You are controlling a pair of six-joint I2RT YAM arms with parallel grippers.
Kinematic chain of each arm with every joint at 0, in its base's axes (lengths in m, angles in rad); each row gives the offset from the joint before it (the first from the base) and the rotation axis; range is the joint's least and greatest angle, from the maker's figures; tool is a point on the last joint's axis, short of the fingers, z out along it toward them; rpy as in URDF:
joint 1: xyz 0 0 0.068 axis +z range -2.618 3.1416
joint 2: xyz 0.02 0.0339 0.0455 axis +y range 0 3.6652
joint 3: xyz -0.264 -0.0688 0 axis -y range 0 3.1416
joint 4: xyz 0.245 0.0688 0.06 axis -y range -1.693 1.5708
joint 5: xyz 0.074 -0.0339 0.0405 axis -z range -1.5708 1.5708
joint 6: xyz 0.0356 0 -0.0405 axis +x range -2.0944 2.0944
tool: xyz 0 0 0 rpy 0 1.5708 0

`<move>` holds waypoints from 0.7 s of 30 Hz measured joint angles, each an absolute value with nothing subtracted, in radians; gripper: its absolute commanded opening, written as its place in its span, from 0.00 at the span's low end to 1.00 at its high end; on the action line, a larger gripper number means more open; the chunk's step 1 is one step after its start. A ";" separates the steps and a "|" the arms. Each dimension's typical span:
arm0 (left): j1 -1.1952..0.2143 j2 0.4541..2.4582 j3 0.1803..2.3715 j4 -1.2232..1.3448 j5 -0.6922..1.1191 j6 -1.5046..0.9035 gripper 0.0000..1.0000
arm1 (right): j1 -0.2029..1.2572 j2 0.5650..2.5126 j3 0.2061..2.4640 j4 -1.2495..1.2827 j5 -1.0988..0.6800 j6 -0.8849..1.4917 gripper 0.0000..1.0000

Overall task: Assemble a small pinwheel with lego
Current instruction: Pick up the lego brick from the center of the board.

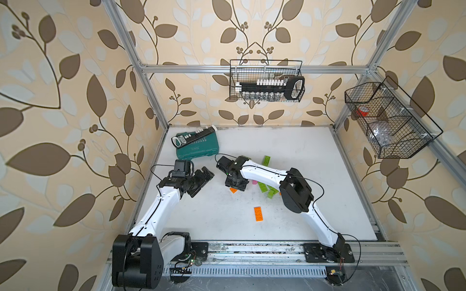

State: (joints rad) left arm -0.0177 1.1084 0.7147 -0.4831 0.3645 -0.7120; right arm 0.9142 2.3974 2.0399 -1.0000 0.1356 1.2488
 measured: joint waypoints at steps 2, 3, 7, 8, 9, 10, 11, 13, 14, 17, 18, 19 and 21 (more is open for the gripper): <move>-0.018 1.108 0.715 -0.483 0.364 -0.712 0.99 | 0.914 2.408 2.057 -1.011 0.136 1.244 0.50; -0.018 1.108 0.715 -0.483 0.364 -0.712 0.99 | 0.914 2.410 2.062 -1.013 0.137 1.241 0.48; -0.018 1.108 0.715 -0.484 0.365 -0.712 0.99 | 0.914 2.411 2.062 -1.024 0.139 1.232 0.38; -0.018 1.108 0.715 -0.484 0.365 -0.712 0.99 | 0.914 2.411 2.061 -1.024 0.138 1.230 0.35; -0.018 1.108 0.715 -0.484 0.365 -0.712 0.99 | 0.914 2.411 2.059 -1.024 0.138 1.227 0.32; -0.018 1.108 0.715 -0.485 0.365 -0.712 0.99 | 0.914 2.411 2.056 -1.023 0.139 1.225 0.30; -0.018 1.108 0.715 -0.486 0.365 -0.712 0.99 | 0.914 2.410 2.054 -1.021 0.138 1.224 0.28; -0.018 1.108 0.715 -0.490 0.365 -0.712 0.99 | 0.914 2.404 2.046 -1.014 0.138 1.218 0.26; -0.018 1.108 0.715 -0.492 0.365 -0.712 0.99 | 0.914 2.401 2.040 -1.009 0.138 1.213 0.25; -0.018 1.108 0.714 -0.495 0.366 -0.713 0.99 | 0.914 2.383 2.009 -0.987 0.136 1.190 0.24; -0.019 1.108 0.712 -0.494 0.368 -0.713 0.99 | 0.913 2.372 1.988 -0.976 0.134 1.176 0.24; -0.021 1.107 0.708 -0.490 0.368 -0.713 0.99 | 0.912 2.358 1.964 -0.964 0.131 1.158 0.24; -0.048 1.102 0.692 -0.485 0.357 -0.717 0.99 | 0.908 2.328 1.913 -0.945 0.123 1.120 0.23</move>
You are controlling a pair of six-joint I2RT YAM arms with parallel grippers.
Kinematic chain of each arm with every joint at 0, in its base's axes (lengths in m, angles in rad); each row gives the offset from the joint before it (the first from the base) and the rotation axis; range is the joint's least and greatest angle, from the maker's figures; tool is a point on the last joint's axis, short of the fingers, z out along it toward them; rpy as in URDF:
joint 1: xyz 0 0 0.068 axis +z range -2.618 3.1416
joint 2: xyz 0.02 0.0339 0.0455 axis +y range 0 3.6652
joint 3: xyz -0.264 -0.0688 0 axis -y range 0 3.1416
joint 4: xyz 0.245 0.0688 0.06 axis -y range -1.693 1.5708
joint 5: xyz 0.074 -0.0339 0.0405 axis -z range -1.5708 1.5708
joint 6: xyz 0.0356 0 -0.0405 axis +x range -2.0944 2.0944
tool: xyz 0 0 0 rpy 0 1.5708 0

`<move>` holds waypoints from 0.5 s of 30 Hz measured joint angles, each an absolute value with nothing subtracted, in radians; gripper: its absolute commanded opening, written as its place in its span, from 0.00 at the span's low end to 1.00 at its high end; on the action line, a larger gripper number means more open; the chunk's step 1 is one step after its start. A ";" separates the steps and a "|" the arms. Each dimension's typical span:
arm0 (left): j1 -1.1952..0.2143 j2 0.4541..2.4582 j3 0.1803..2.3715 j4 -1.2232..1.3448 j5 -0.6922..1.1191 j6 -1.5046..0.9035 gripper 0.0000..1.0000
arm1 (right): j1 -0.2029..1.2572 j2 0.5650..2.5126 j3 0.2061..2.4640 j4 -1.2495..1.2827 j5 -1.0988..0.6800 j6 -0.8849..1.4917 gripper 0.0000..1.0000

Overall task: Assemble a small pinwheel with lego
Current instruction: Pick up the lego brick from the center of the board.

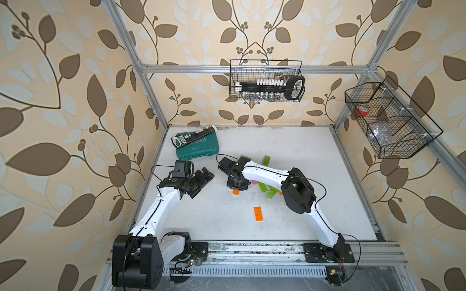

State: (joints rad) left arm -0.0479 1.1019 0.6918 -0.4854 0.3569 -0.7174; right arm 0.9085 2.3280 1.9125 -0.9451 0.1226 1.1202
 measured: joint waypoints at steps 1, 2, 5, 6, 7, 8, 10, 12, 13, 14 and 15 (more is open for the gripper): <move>-0.075 1.098 0.683 -0.484 0.349 -0.721 0.99 | 0.906 2.308 1.879 -0.933 0.119 1.099 0.24; -0.116 1.095 0.675 -0.484 0.337 -0.727 0.99 | 0.904 2.291 1.848 -0.922 0.115 1.081 0.23; -0.271 1.077 0.636 -0.459 0.294 -0.758 0.99 | 0.890 2.215 1.721 -0.879 0.103 1.027 0.23; -0.318 1.066 0.615 -0.443 0.281 -0.771 0.99 | 0.884 2.184 1.672 -0.866 0.097 1.011 0.23; -0.371 1.053 0.588 -0.426 0.270 -0.793 0.99 | 0.877 2.158 1.630 -0.855 0.093 0.999 0.23; -0.408 1.045 0.567 -0.414 0.254 -0.807 0.99 | 0.871 2.136 1.595 -0.844 0.089 0.988 0.23; -0.499 1.035 0.523 -0.392 0.218 -0.847 0.99 | 0.856 2.091 1.524 -0.822 0.078 0.965 0.23; -0.569 1.039 0.502 -0.379 0.183 -0.877 0.99 | 0.843 2.064 1.481 -0.804 0.068 0.944 0.24; -0.604 1.045 0.499 -0.376 0.165 -0.893 0.99 | 0.838 2.054 1.466 -0.796 0.066 0.934 0.24; -0.629 1.053 0.499 -0.368 0.152 -0.901 0.99 | 0.834 2.049 1.457 -0.791 0.062 0.926 0.24; -0.654 1.065 0.500 -0.357 0.139 -0.910 0.99 | 0.831 2.043 1.448 -0.785 0.059 0.917 0.24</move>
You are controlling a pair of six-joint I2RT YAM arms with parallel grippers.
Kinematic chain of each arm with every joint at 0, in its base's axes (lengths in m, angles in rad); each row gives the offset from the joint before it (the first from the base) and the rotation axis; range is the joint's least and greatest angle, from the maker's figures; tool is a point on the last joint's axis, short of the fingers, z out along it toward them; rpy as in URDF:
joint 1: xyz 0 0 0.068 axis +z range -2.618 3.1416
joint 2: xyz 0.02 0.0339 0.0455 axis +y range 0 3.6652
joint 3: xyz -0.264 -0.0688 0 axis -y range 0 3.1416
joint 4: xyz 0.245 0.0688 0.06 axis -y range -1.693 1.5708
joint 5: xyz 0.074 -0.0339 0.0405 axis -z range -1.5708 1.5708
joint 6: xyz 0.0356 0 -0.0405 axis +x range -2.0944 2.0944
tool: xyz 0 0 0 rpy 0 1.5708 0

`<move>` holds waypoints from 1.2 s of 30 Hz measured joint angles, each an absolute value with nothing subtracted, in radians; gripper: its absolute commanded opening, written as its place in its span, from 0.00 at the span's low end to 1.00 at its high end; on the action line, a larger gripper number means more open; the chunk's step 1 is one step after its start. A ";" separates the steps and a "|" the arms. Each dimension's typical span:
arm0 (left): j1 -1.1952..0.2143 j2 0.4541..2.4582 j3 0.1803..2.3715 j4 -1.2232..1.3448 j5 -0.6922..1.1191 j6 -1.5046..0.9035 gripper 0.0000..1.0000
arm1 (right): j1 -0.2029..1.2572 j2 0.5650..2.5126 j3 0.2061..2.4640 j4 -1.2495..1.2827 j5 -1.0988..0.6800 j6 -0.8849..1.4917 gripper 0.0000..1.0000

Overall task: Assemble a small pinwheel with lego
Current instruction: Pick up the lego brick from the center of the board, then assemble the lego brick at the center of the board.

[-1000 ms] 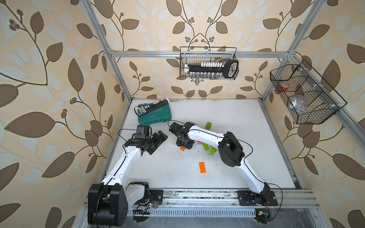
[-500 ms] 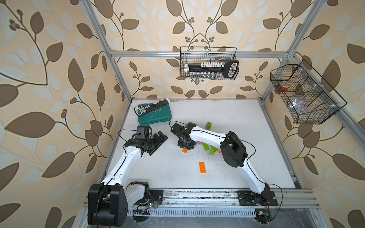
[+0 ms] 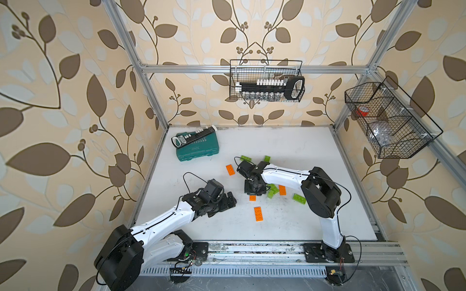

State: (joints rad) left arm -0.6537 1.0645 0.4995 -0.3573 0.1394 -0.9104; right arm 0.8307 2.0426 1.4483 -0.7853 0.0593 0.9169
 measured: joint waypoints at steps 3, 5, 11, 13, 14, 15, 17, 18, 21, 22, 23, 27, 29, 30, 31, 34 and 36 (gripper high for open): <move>-0.704 1.106 0.503 -0.335 0.102 -0.932 0.99 | 0.830 2.035 1.435 -0.773 0.054 0.899 0.25; -0.723 1.128 0.507 -0.329 0.087 -0.945 0.99 | 0.830 2.033 1.432 -0.771 0.052 0.892 0.25; -0.742 1.163 0.527 -0.307 0.059 -0.959 0.99 | 0.830 2.009 1.396 -0.756 0.046 0.885 0.25; -0.748 1.166 0.527 -0.302 0.050 -0.966 0.99 | 0.830 1.992 1.372 -0.750 0.041 0.884 0.25; -0.748 1.167 0.527 -0.302 0.048 -0.967 0.99 | 0.831 1.985 1.362 -0.749 0.039 0.884 0.26; -0.748 1.168 0.527 -0.302 0.047 -0.970 0.99 | 0.831 1.980 1.354 -0.748 0.037 0.884 0.25; -0.748 1.168 0.527 -0.302 0.044 -0.972 0.99 | 0.833 1.971 1.340 -0.744 0.033 0.884 0.25; -0.748 1.168 0.527 -0.302 0.043 -0.972 0.99 | 0.834 1.966 1.333 -0.741 0.033 0.884 0.25; -0.752 1.168 0.527 -0.302 0.041 -0.973 0.99 | 0.838 1.957 1.320 -0.736 0.028 0.884 0.25; -0.754 1.168 0.527 -0.302 0.041 -0.973 0.99 | 0.840 1.957 1.319 -0.736 0.028 0.883 0.25; -0.754 1.168 0.527 -0.302 0.041 -0.973 0.99 | 0.842 1.957 1.319 -0.736 0.027 0.879 0.25; -0.754 1.168 0.527 -0.302 0.041 -0.974 0.99 | 0.854 1.957 1.319 -0.740 0.027 0.862 0.25; -0.754 1.168 0.527 -0.302 0.041 -0.974 0.99 | 0.860 1.957 1.319 -0.742 0.027 0.857 0.25; -0.754 1.168 0.527 -0.302 0.041 -0.975 0.99 | 0.862 1.957 1.319 -0.743 0.027 0.855 0.25; -0.754 1.168 0.527 -0.302 0.040 -0.976 0.99 | 0.863 1.957 1.319 -0.744 0.027 0.854 0.25; -0.755 1.168 0.527 -0.302 0.040 -0.976 0.99 | 0.864 1.954 1.316 -0.742 0.027 0.851 0.26; -0.760 1.168 0.527 -0.302 0.039 -0.977 0.99 | 0.864 1.950 1.309 -0.742 0.026 0.851 0.26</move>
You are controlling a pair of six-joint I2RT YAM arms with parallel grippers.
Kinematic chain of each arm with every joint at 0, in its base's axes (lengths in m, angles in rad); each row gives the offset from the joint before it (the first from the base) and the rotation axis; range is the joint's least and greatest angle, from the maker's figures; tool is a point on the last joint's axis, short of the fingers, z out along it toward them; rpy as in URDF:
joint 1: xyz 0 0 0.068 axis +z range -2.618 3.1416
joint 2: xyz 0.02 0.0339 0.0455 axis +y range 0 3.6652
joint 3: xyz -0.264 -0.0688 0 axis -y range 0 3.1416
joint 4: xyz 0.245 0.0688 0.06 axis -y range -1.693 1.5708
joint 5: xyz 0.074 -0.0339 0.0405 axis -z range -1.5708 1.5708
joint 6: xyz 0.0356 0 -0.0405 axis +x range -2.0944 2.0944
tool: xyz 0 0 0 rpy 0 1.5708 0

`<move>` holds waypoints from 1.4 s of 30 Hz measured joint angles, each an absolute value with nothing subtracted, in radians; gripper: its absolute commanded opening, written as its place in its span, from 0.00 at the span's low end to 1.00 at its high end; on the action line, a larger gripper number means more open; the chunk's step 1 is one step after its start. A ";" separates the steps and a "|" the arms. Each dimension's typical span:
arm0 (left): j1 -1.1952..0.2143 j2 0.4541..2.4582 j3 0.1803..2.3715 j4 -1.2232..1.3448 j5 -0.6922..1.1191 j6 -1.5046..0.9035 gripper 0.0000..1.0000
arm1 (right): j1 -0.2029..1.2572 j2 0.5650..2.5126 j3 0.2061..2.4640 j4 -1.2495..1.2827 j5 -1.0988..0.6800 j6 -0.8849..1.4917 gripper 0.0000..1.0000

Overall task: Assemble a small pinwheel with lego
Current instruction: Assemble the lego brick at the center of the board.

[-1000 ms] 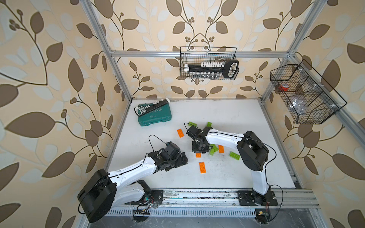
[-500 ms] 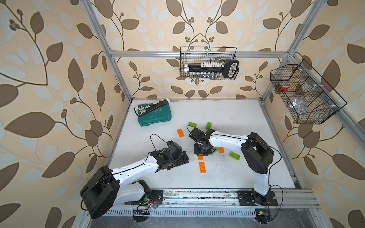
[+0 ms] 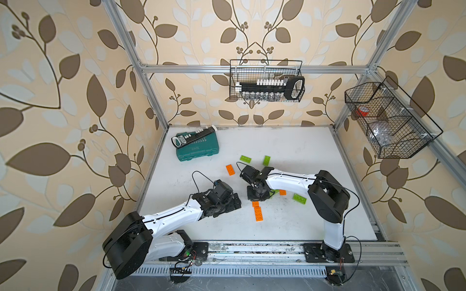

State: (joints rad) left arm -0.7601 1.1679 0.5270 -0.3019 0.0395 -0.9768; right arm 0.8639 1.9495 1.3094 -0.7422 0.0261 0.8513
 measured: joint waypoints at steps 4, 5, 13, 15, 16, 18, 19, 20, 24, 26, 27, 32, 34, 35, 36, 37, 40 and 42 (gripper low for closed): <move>-0.760 1.168 0.527 -0.302 0.039 -0.977 0.99 | 0.864 1.940 1.296 -0.744 0.026 0.850 0.27; -0.760 1.168 0.527 -0.302 0.039 -0.977 0.99 | 0.864 1.939 1.295 -0.744 0.026 0.850 0.26; -0.760 1.168 0.527 -0.302 0.026 -0.977 0.99 | 0.864 1.935 1.288 -0.744 0.025 0.847 0.29; -0.760 1.168 0.527 -0.302 0.022 -0.978 0.99 | 0.864 1.935 1.288 -0.744 0.025 0.847 0.30; -0.761 1.168 0.527 -0.302 0.022 -0.978 0.99 | 0.864 1.935 1.288 -0.744 0.025 0.847 0.29; -0.761 1.168 0.527 -0.302 0.021 -0.978 0.99 | 0.864 1.935 1.287 -0.744 0.026 0.847 0.29; -0.761 1.168 0.527 -0.302 0.021 -0.978 0.99 | 0.864 1.935 1.287 -0.745 0.026 0.847 0.29; -0.761 1.168 0.527 -0.302 0.021 -0.978 0.99 | 0.864 1.935 1.287 -0.744 0.026 0.847 0.29; -0.761 1.168 0.527 -0.302 0.021 -0.978 0.99 | 0.864 1.933 1.283 -0.745 0.025 0.847 0.33; -0.766 1.168 0.527 -0.303 0.018 -0.978 0.99 | 0.864 1.933 1.283 -0.746 0.025 0.846 0.39; -0.767 1.168 0.527 -0.303 0.017 -0.977 0.99 | 0.864 1.932 1.283 -0.746 0.024 0.846 0.42; -0.767 1.158 0.535 -0.344 0.006 -0.973 0.99 | 0.863 1.930 1.285 -0.753 0.017 0.836 0.54; -0.767 1.136 0.549 -0.378 -0.012 -0.967 0.99 | 0.859 1.929 1.286 -0.759 0.013 0.830 0.60; -0.767 1.121 0.558 -0.395 -0.023 -0.963 0.99 | 0.854 1.929 1.287 -0.761 0.010 0.826 0.62; -0.767 1.104 0.567 -0.410 -0.036 -0.958 0.99 | 0.848 1.929 1.288 -0.764 0.007 0.823 0.65; -0.767 1.086 0.578 -0.426 -0.047 -0.951 0.99 | 0.840 1.929 1.290 -0.766 0.004 0.820 0.70; -0.767 1.047 0.607 -0.463 -0.064 -0.933 0.99 | 0.819 1.917 1.291 -0.767 -0.009 0.811 0.85; -0.767 1.032 0.622 -0.488 -0.065 -0.920 0.99 | 0.811 1.893 1.291 -0.767 -0.019 0.794 0.93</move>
